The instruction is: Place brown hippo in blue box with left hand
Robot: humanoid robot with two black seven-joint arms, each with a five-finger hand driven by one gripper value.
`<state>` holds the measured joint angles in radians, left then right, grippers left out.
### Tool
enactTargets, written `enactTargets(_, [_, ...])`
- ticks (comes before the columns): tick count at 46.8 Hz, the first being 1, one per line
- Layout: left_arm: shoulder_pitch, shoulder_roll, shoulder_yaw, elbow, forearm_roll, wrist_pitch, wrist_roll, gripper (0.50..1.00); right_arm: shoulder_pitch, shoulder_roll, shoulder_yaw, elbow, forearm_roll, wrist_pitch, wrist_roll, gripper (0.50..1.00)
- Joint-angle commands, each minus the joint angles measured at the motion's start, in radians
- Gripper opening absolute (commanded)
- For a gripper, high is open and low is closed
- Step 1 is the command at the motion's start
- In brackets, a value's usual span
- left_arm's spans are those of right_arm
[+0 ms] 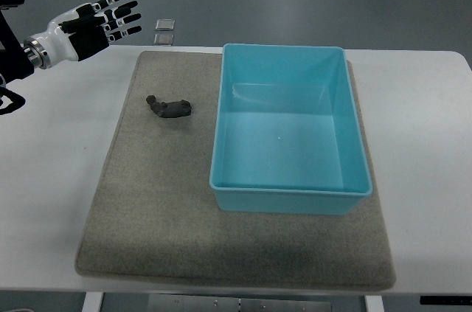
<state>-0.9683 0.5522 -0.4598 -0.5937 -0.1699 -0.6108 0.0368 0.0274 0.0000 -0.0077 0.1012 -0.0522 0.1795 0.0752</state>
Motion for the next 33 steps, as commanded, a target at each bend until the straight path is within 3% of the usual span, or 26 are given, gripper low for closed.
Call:
enactTargets(1, [0.002,0.0,0.001,0.0,0.001,0.0,0.0,1.0,0.0,0.0,0.0,0.0,0.0,0.0,0.0,0.936])
enactTargets(33, [-0.007,0.006,0.007,0.018,0.006,0.0,-0.017,0.999,0.0,0.0,0.0,0.0,0.0,0.0,0.0,0.936])
